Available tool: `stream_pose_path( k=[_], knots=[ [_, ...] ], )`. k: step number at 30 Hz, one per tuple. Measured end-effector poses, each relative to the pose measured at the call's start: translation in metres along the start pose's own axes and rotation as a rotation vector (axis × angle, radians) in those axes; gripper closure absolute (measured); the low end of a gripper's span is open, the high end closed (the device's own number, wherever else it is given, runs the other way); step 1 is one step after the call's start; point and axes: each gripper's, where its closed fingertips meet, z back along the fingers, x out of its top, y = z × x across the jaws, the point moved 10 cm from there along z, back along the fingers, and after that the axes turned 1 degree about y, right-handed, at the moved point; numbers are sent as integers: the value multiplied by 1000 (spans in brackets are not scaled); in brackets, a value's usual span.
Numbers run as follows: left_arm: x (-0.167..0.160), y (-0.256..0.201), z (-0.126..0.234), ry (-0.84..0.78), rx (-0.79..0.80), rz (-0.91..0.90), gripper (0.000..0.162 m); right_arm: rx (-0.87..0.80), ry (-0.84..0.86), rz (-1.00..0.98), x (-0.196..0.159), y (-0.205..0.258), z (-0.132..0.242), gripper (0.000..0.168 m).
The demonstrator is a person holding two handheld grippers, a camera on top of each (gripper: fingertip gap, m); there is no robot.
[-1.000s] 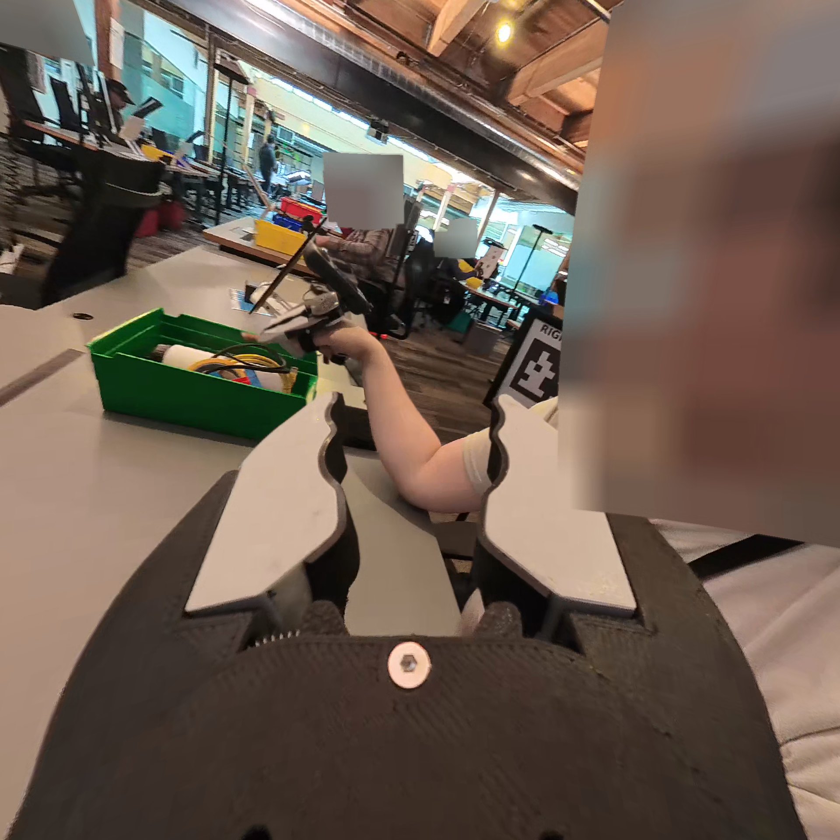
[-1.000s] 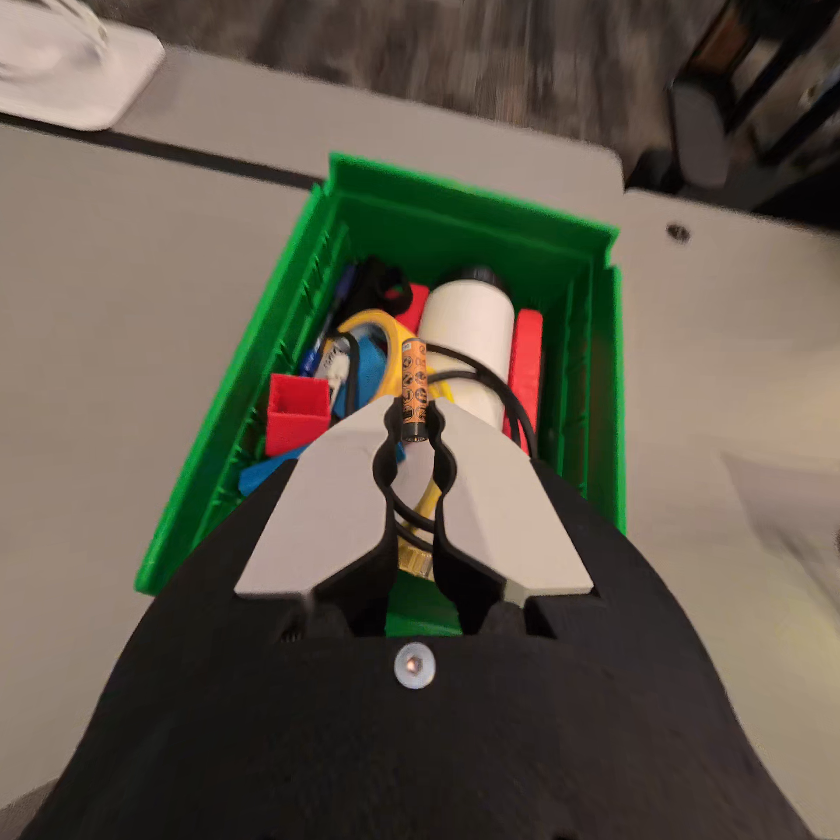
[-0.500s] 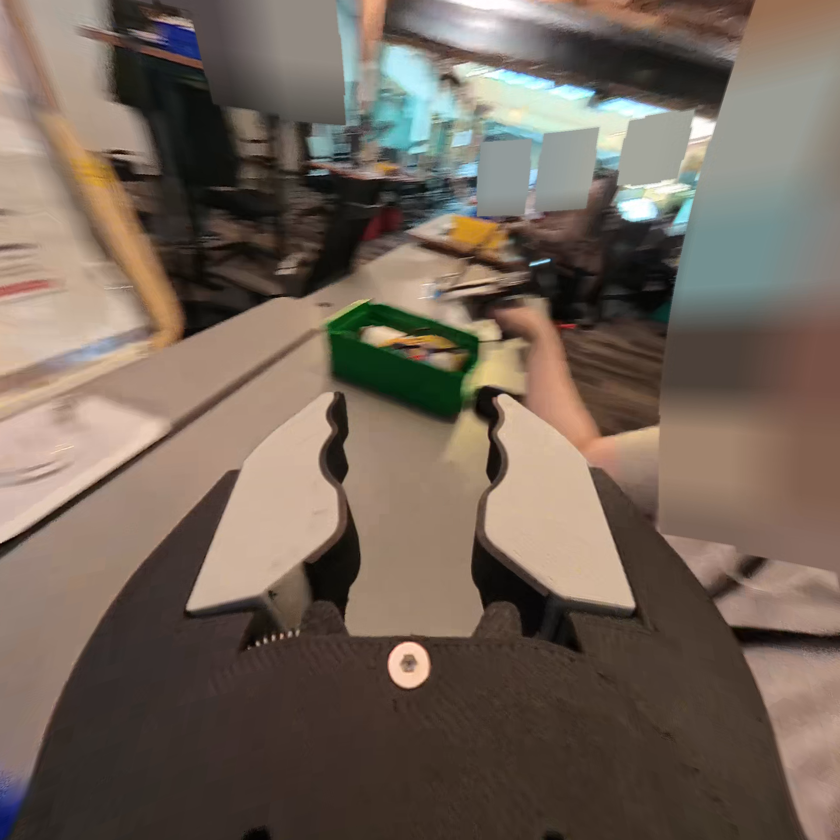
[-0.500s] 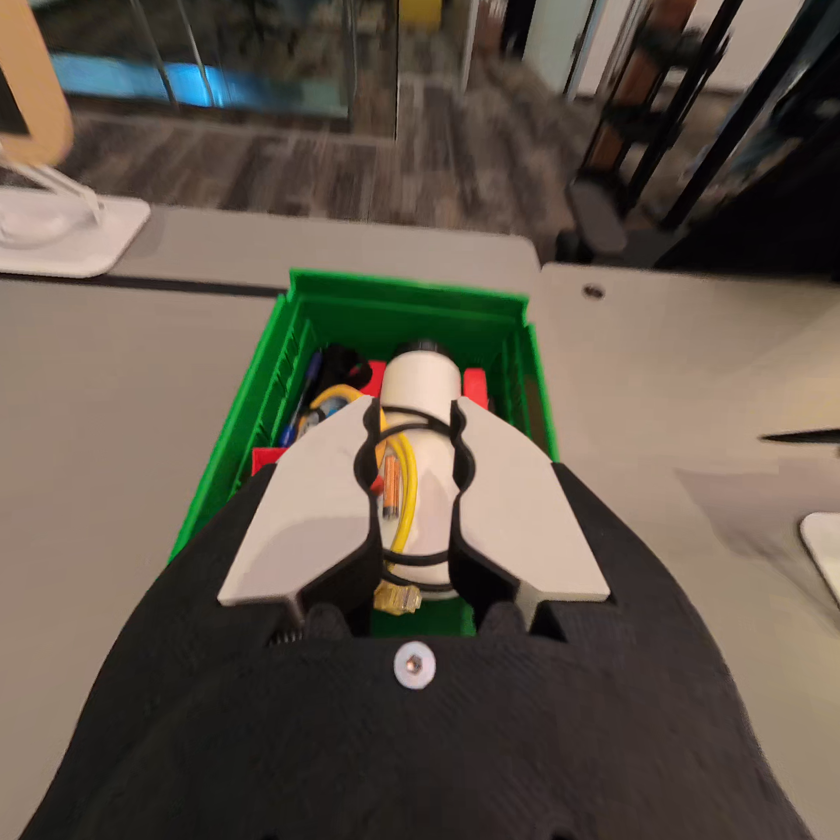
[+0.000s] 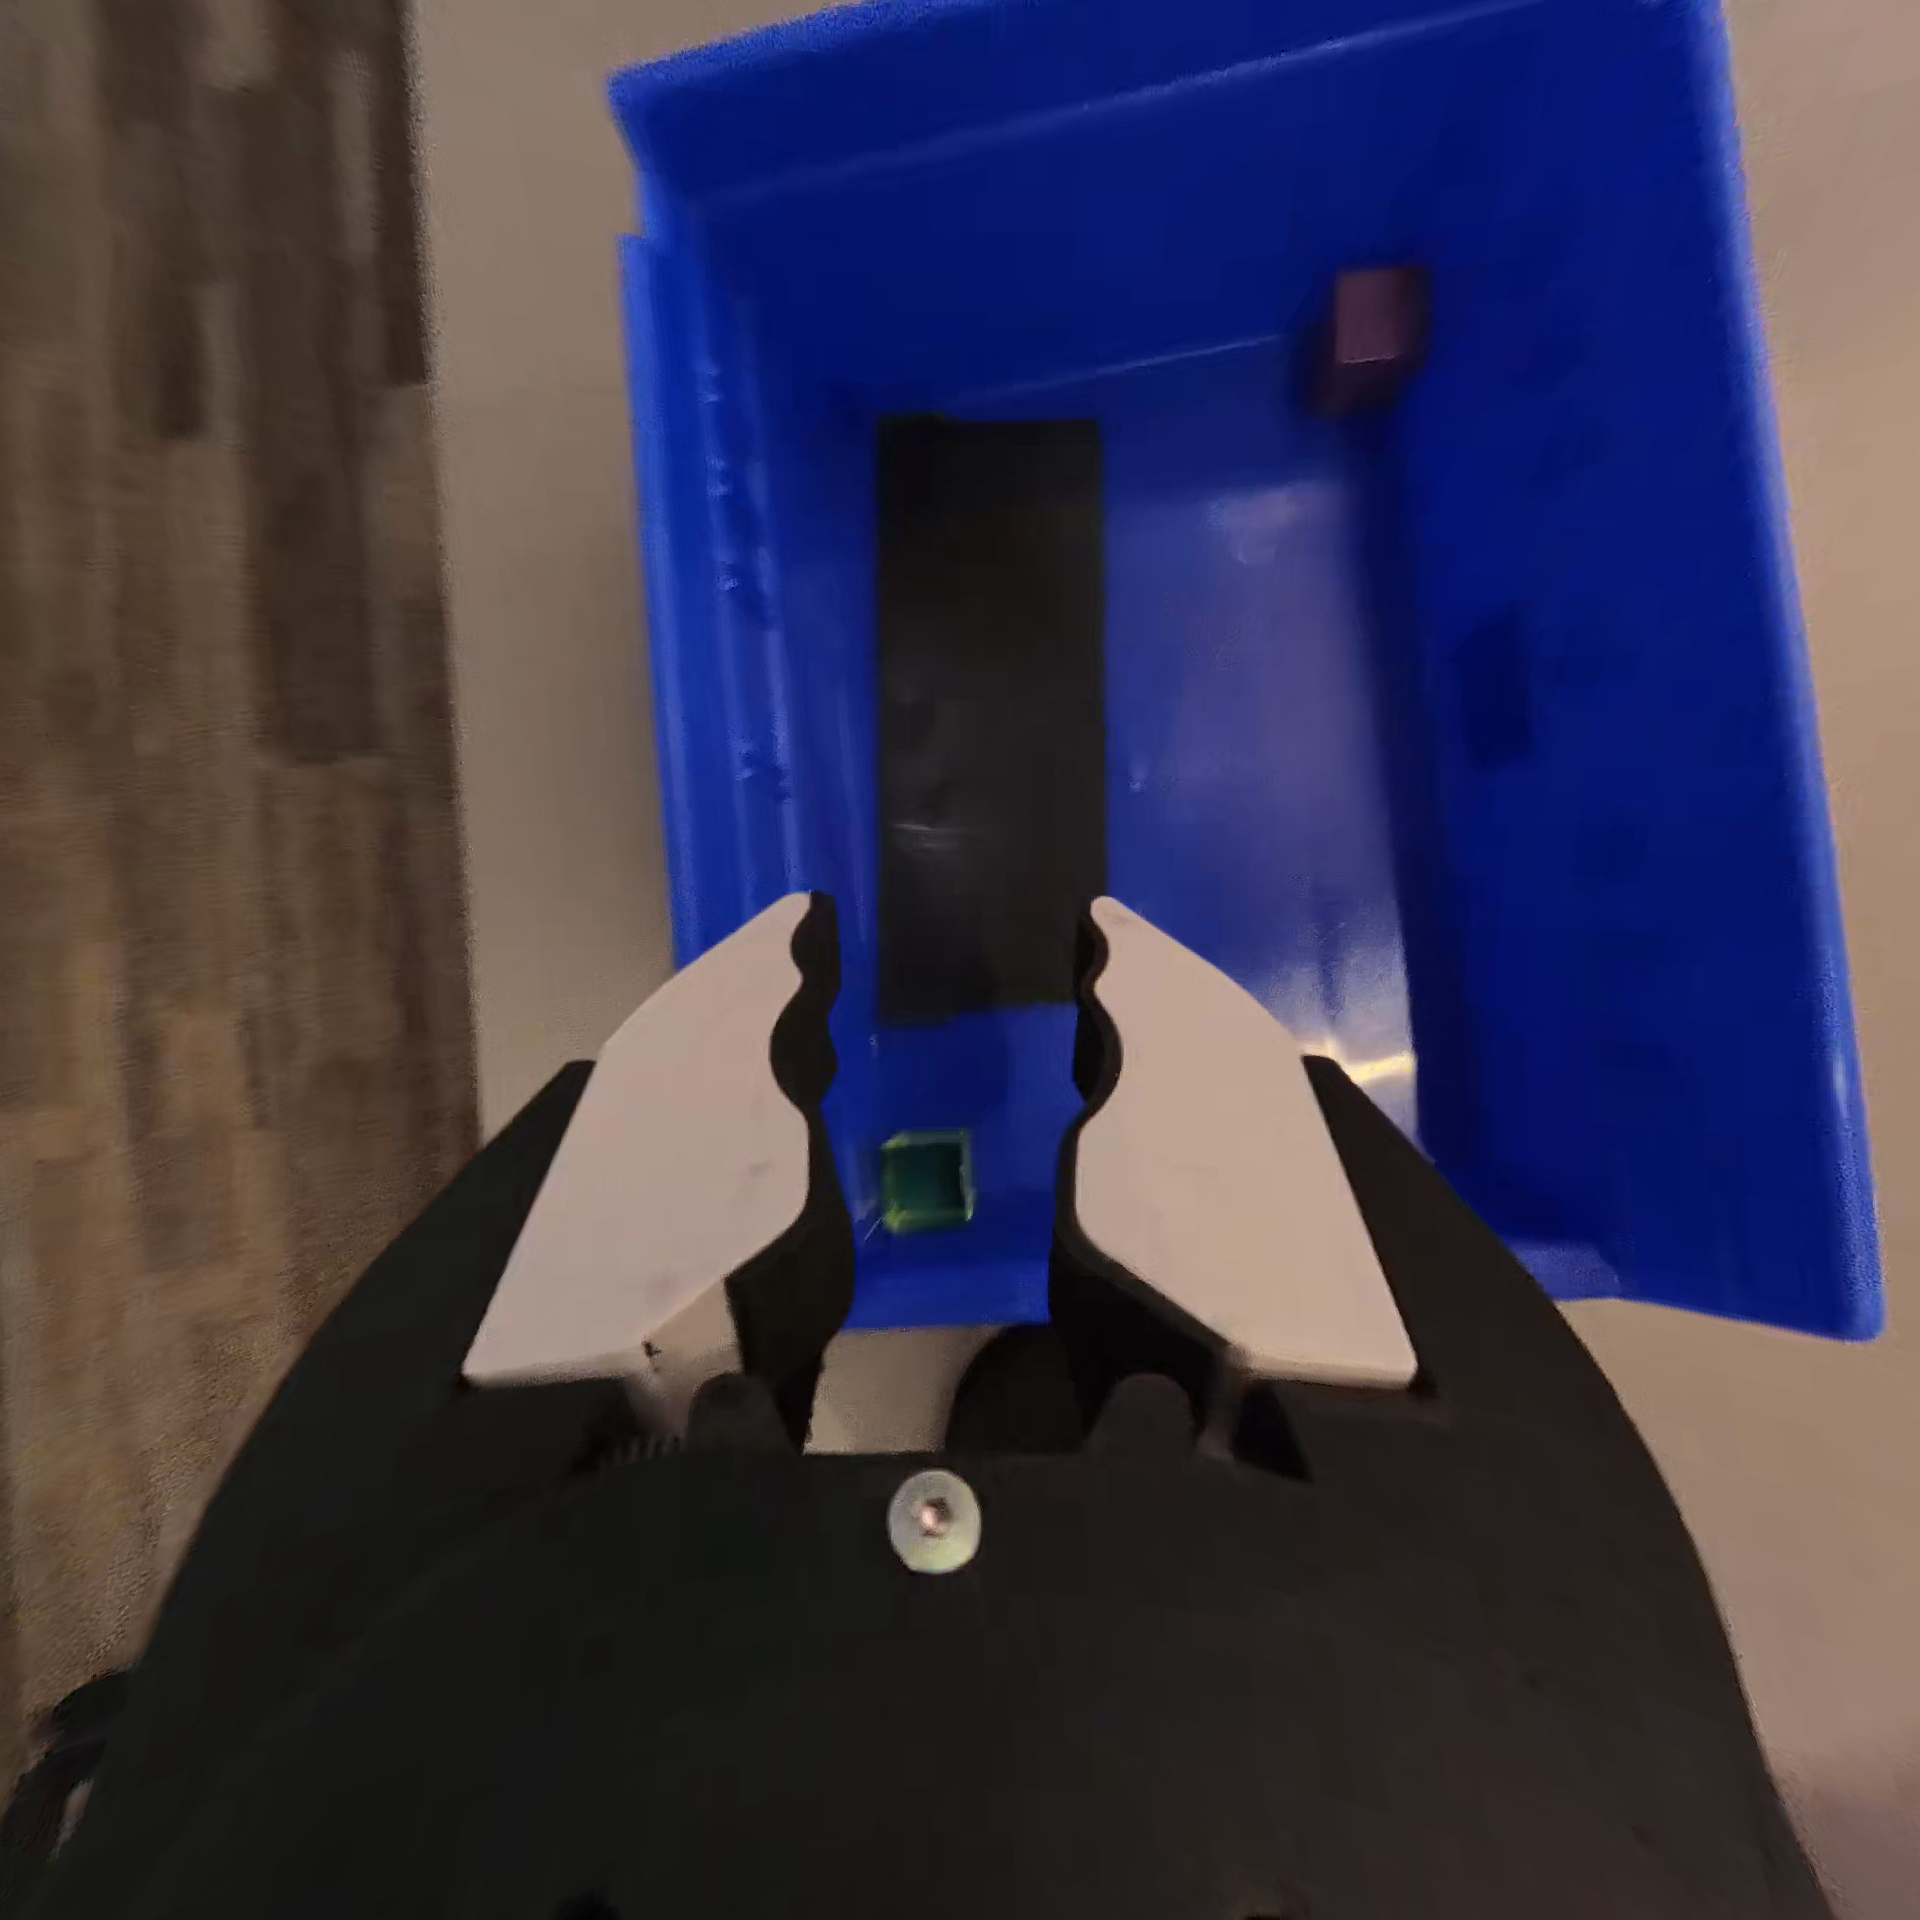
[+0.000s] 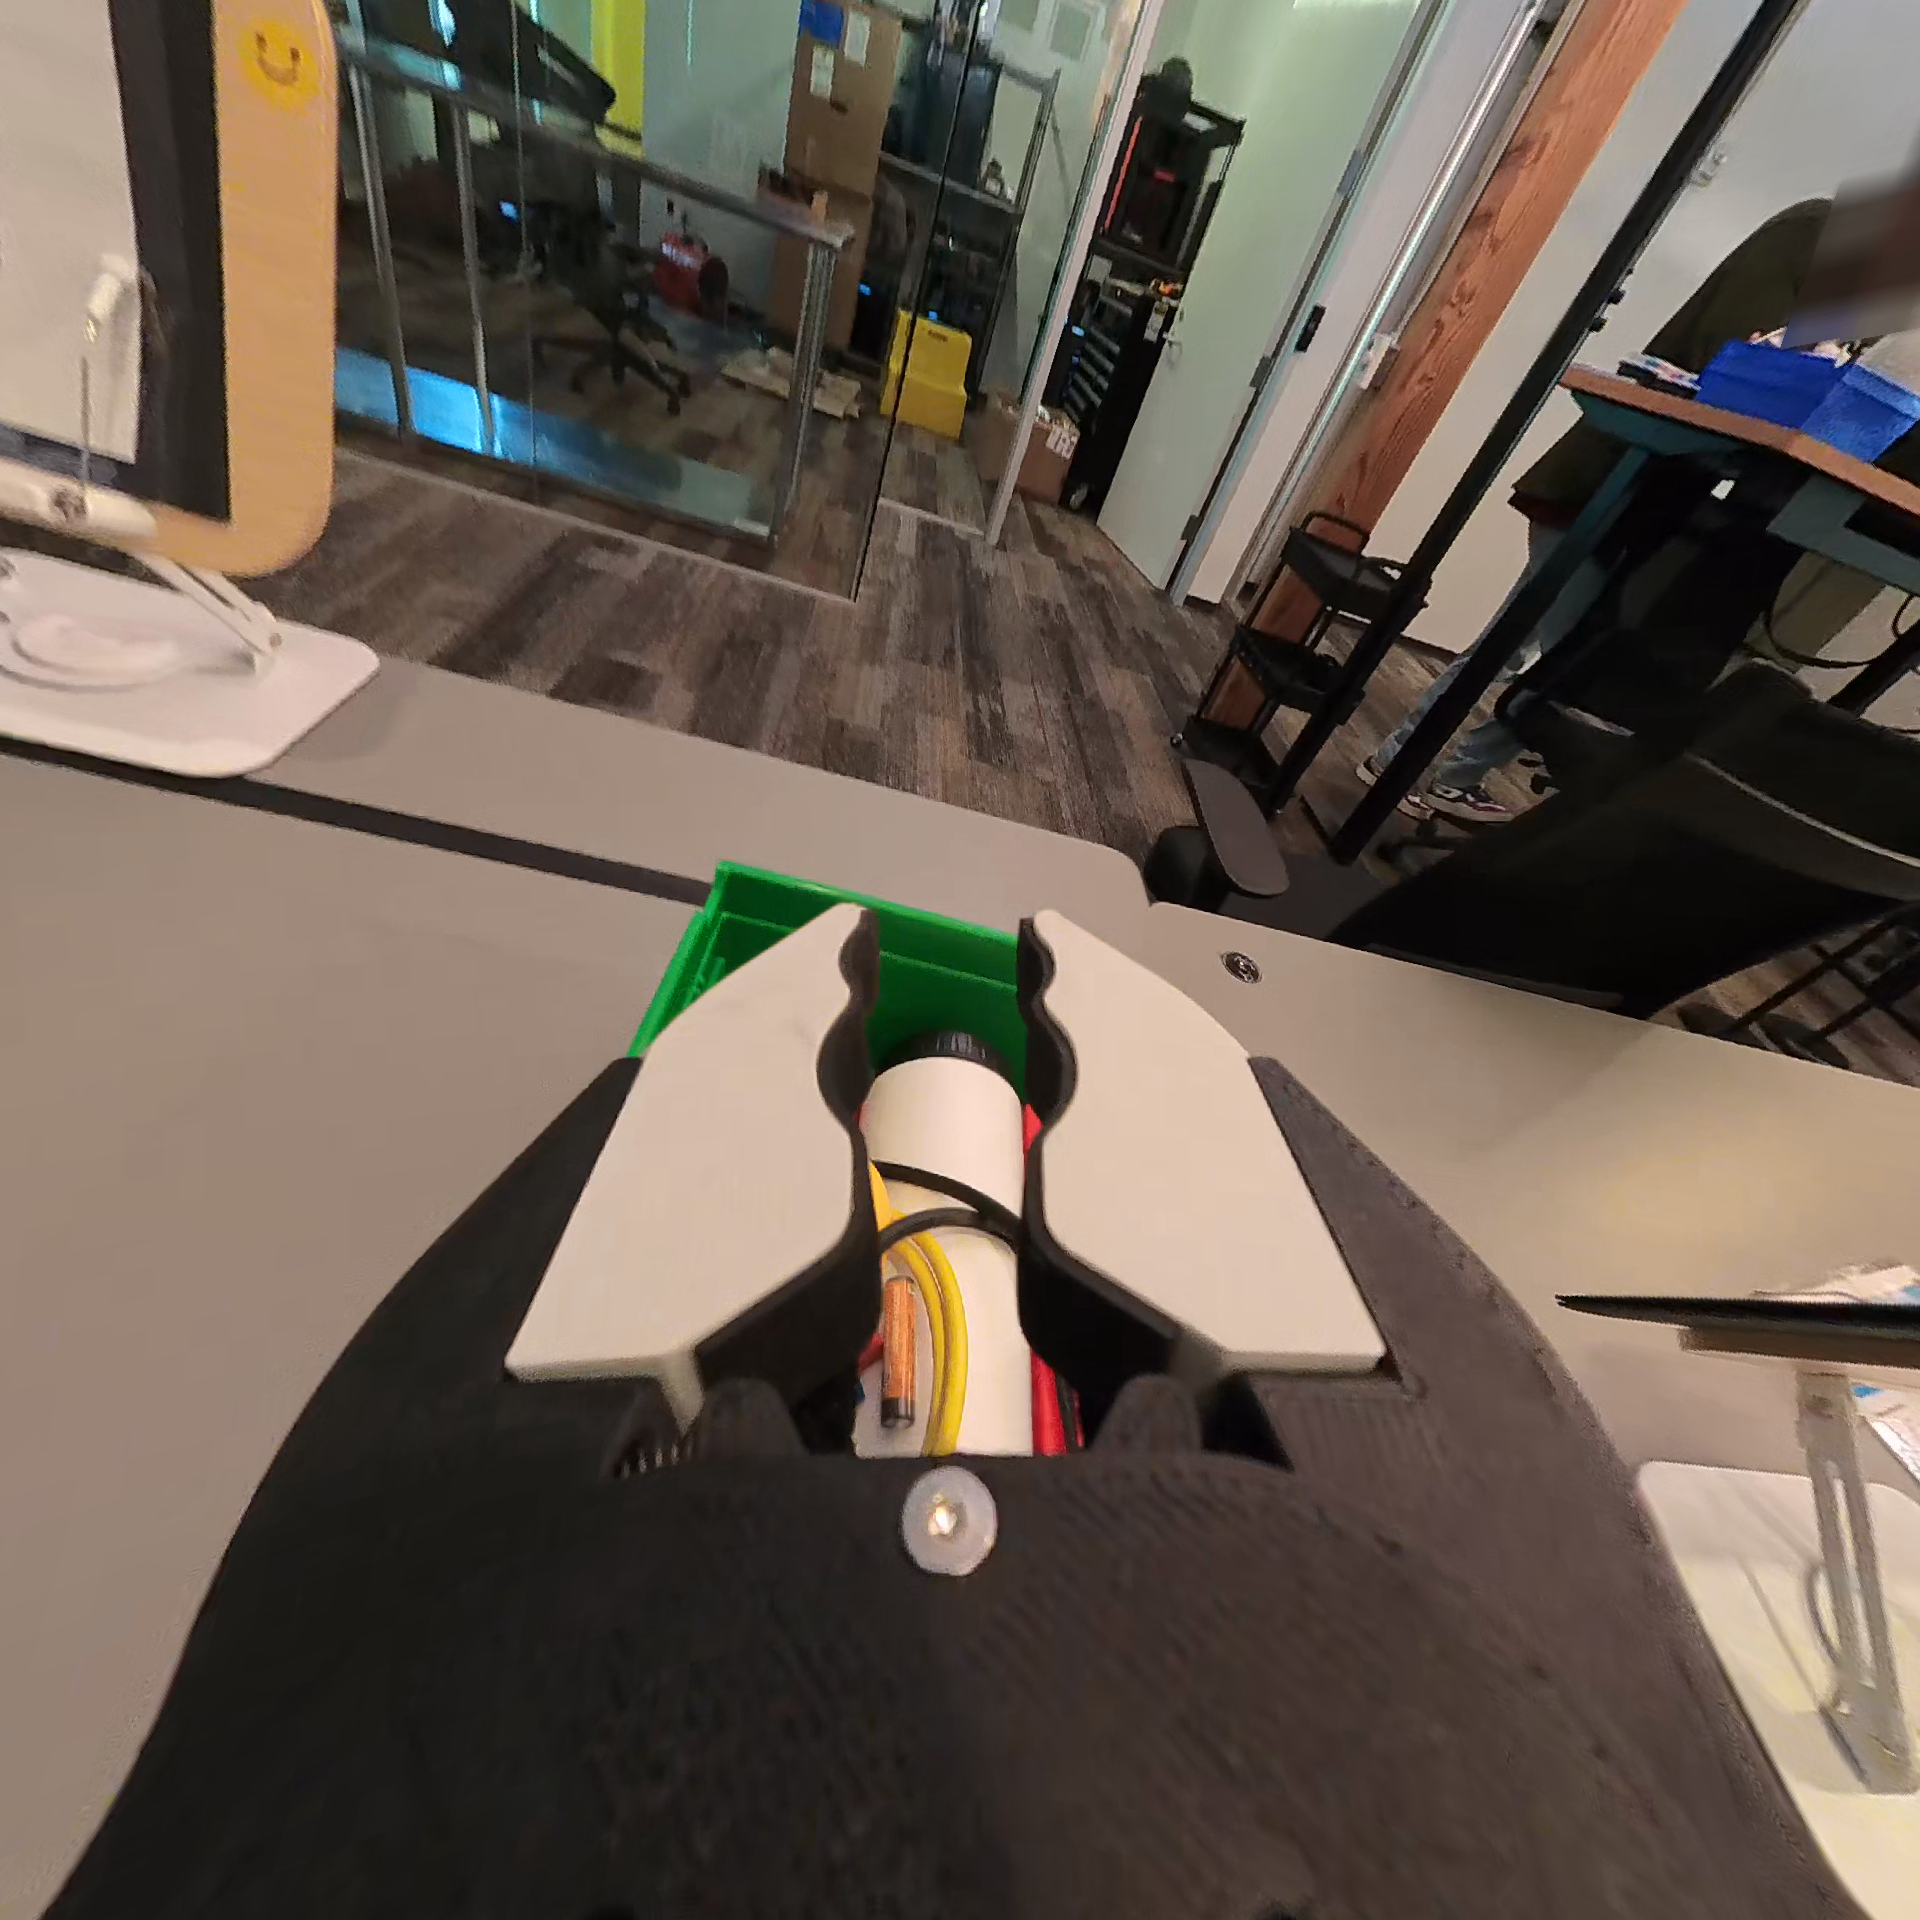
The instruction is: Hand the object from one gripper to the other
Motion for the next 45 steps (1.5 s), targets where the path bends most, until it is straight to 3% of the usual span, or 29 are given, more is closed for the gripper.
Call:
stream_pose_path(
  k=[1, 6, 10, 21, 25, 30, 35, 38, 41, 45],
  knots=[
    [0, 0, -11, 23, -25, 5, 119, 2, 16, 20, 0, 3, -2, 142],
    [-23, -2, -44, 382, -132, 67, 117, 16, 38, 90, 4, 15, -7, 142],
    [-38, -1, -53, 590, -118, 166, 96, 48, 39, 118, 7, 24, -12, 142],
    [-46, -15, -72, 848, 105, 44, 100, 101, 78, 216, 8, 39, -19, 140],
    [-45, -14, -75, 845, 110, 70, 100, 113, 73, 233, 9, 41, -18, 141],
    [-47, -18, -79, 852, 28, 115, 81, 126, 65, 235, 11, 44, -19, 141],
    [-47, -24, -79, 835, -25, 69, 76, 135, 78, 257, 11, 48, -21, 140],
    [-44, -28, -78, 812, -53, 42, 81, 137, 79, 275, 13, 51, -22, 140],
    [-42, -25, -76, 777, -74, 53, 100, 136, 82, 294, 14, 54, -22, 140],
    [-50, -12, -76, 808, -64, 90, 98, 145, 79, 304, 14, 57, -23, 140]
  ],
)
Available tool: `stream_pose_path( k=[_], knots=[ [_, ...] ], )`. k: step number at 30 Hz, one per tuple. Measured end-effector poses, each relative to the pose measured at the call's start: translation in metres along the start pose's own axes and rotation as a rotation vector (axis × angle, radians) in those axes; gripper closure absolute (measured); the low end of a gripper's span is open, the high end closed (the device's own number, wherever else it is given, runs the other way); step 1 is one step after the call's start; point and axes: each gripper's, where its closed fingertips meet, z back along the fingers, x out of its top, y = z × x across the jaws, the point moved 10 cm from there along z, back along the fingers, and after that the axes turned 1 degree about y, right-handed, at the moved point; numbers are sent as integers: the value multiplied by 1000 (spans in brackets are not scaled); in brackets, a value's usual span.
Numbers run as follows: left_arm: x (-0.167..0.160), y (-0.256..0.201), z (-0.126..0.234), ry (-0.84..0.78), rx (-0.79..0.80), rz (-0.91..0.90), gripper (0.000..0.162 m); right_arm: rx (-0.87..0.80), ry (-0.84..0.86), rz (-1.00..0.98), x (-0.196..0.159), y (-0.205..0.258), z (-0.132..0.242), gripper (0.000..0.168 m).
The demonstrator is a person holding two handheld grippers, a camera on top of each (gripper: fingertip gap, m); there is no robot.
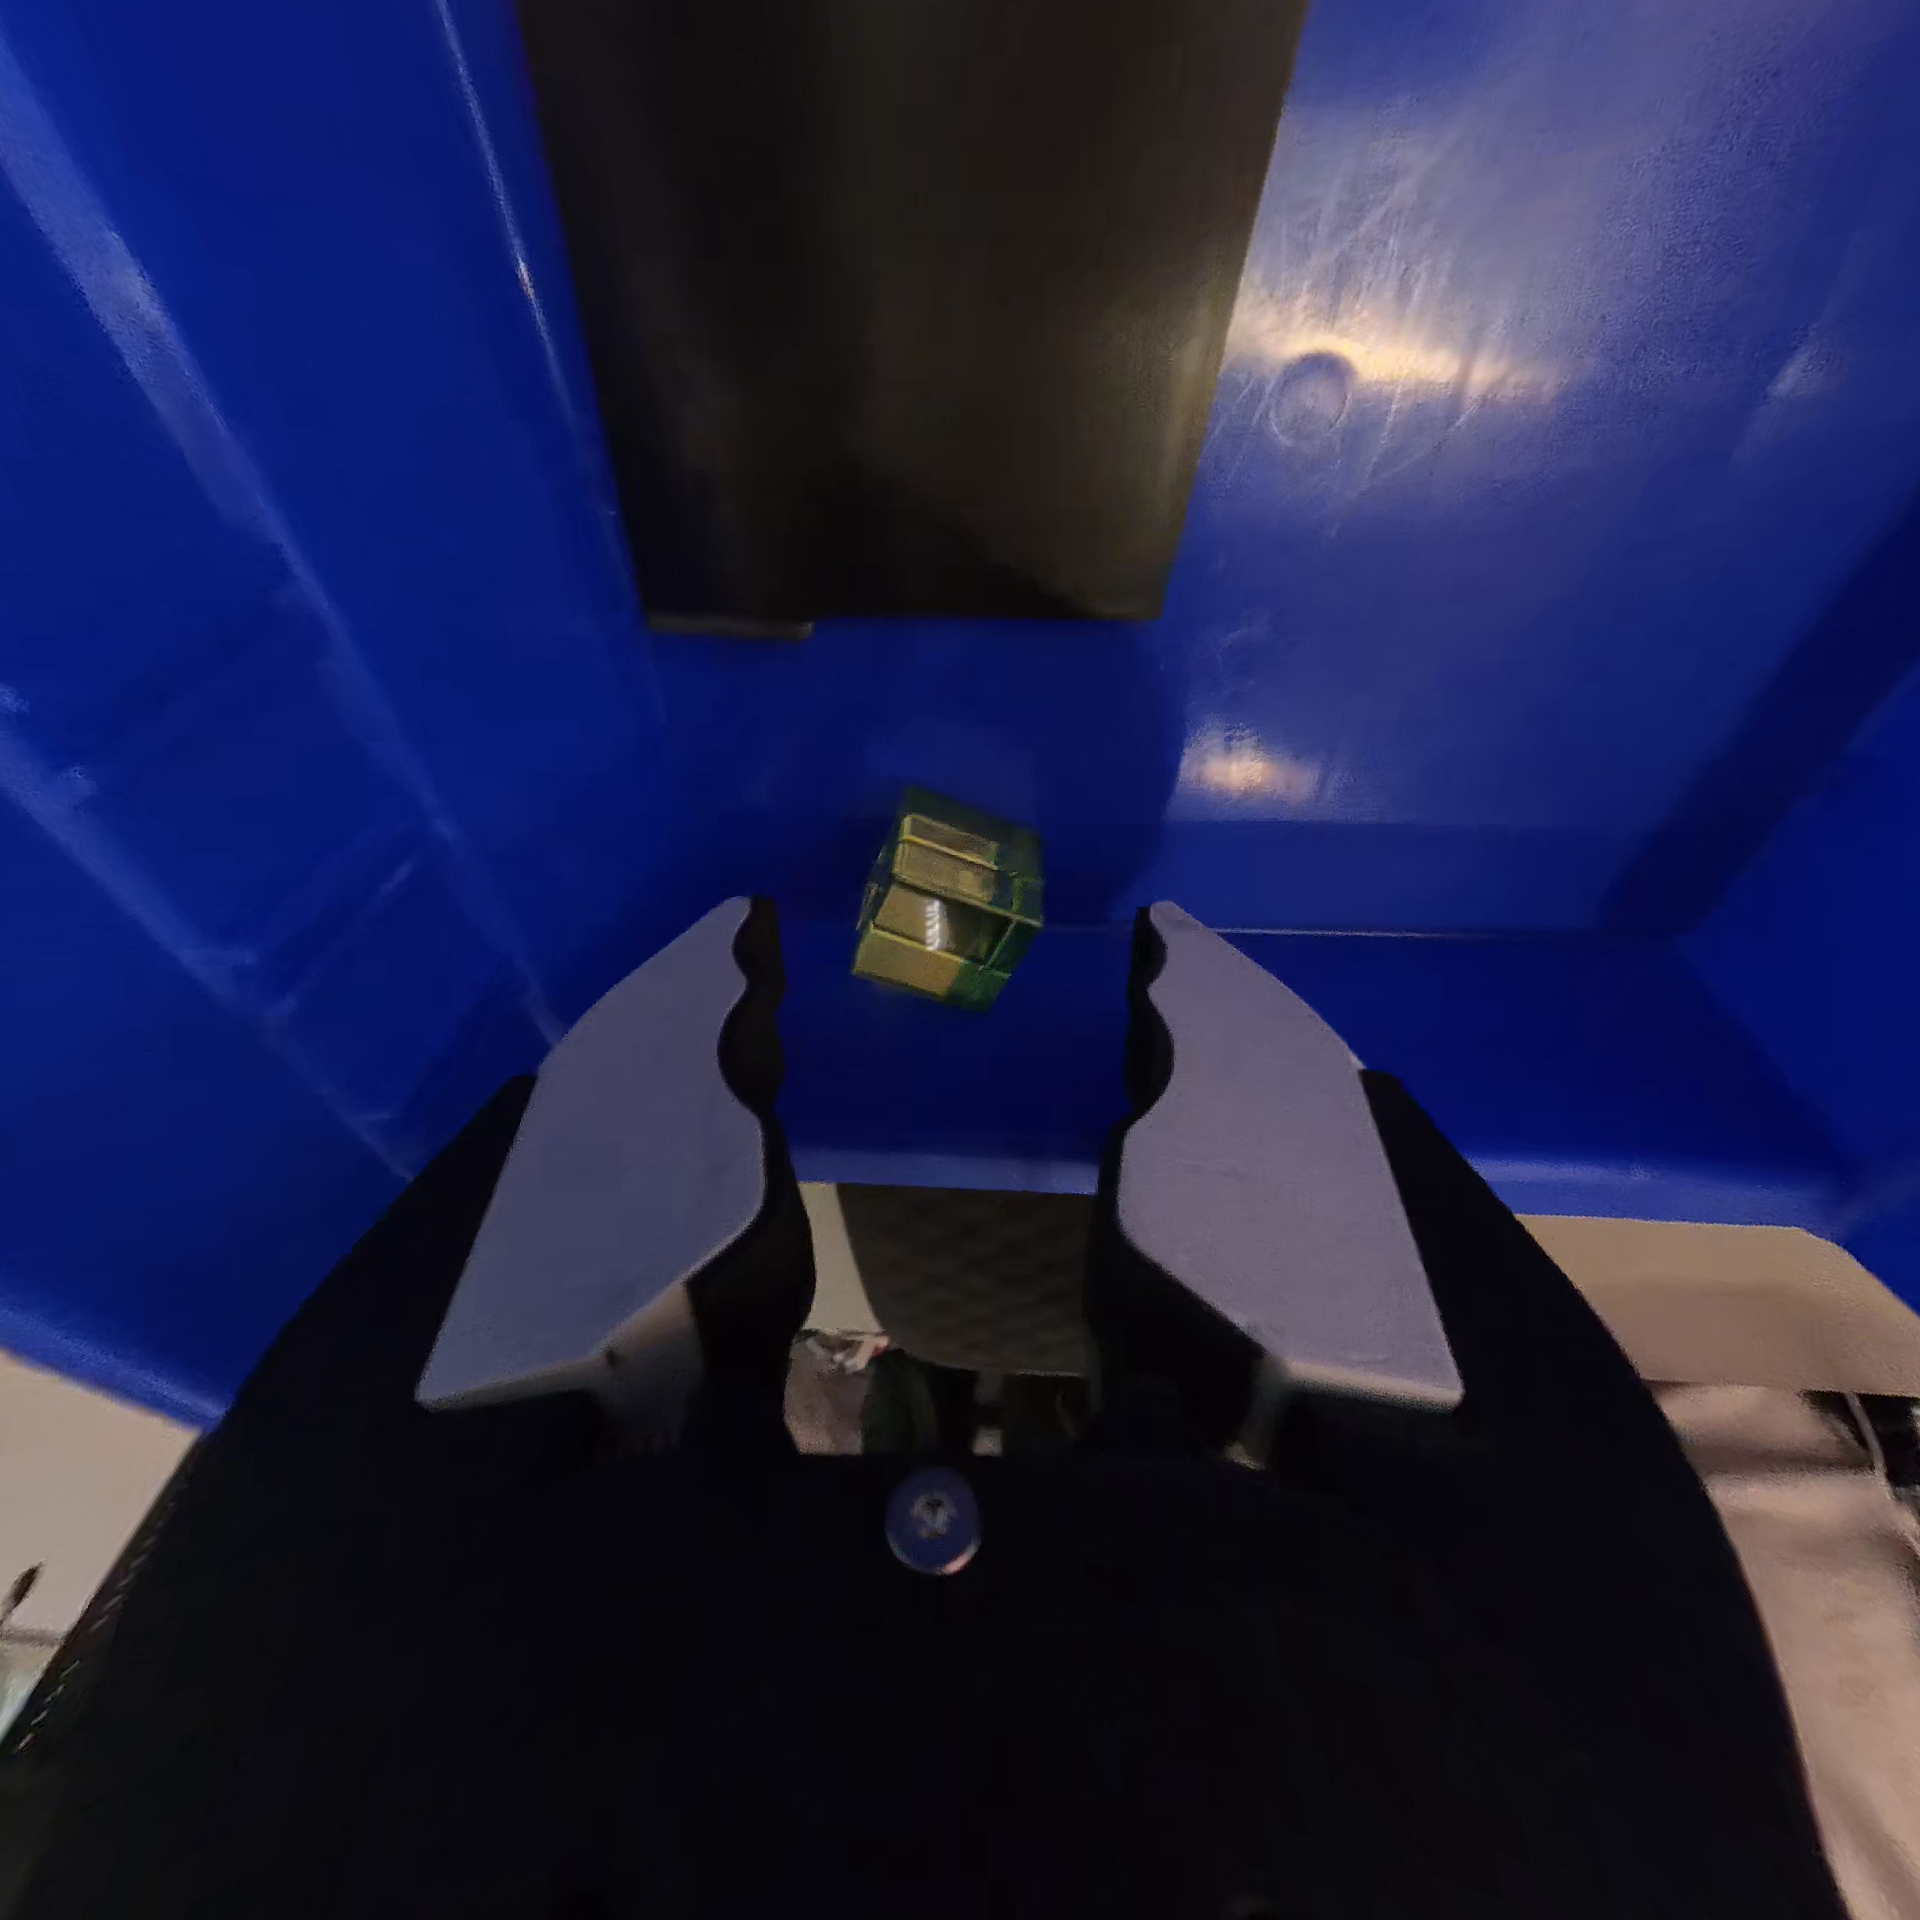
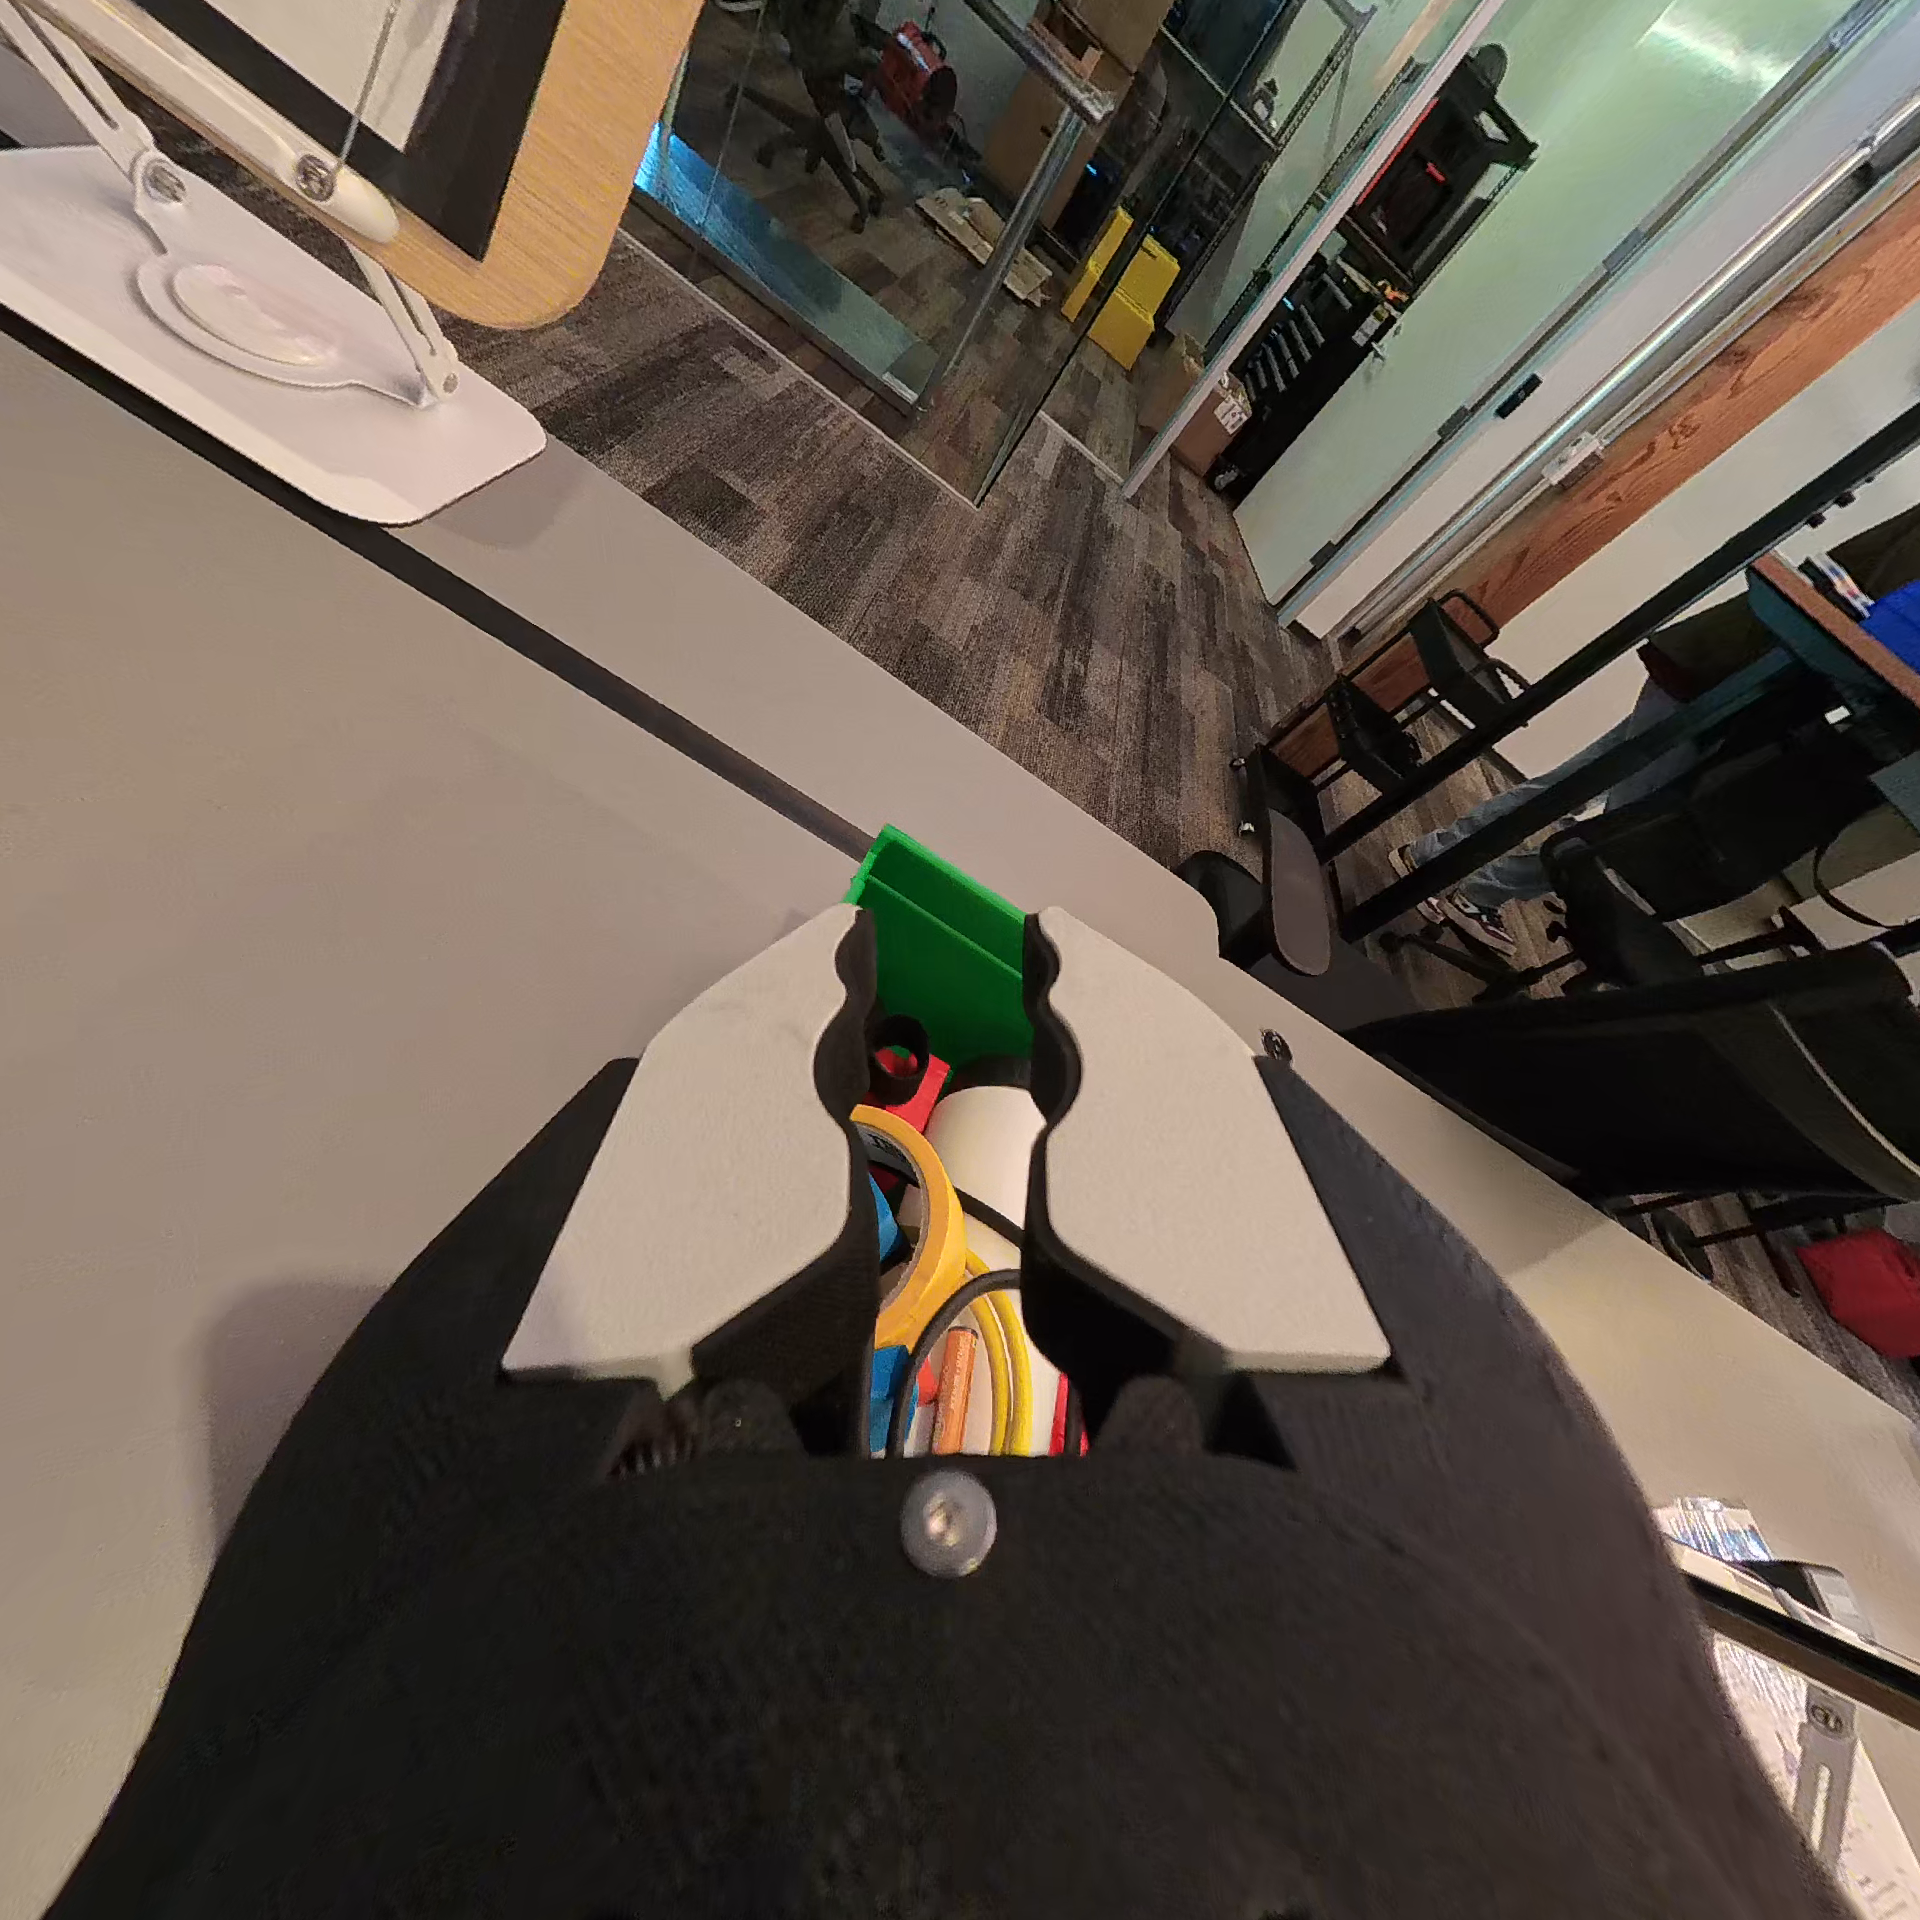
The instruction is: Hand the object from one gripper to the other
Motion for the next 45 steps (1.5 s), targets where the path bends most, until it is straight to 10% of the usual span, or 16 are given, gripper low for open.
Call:
stream_pose_path(
  k=[8, 12, 45],
  knots=[
    [4, -1, -4, 2, -65, -31, 91, 9, 3, 17, 2, 3, -1, 140],
    [8, -6, -2, 9, -71, -28, 130, 10, 1, 23, 2, 4, -1, 140],
    [58, -42, 11, -197, -152, -166, 117, 51, 26, 102, 5, 16, -8, 140]
  ],
)
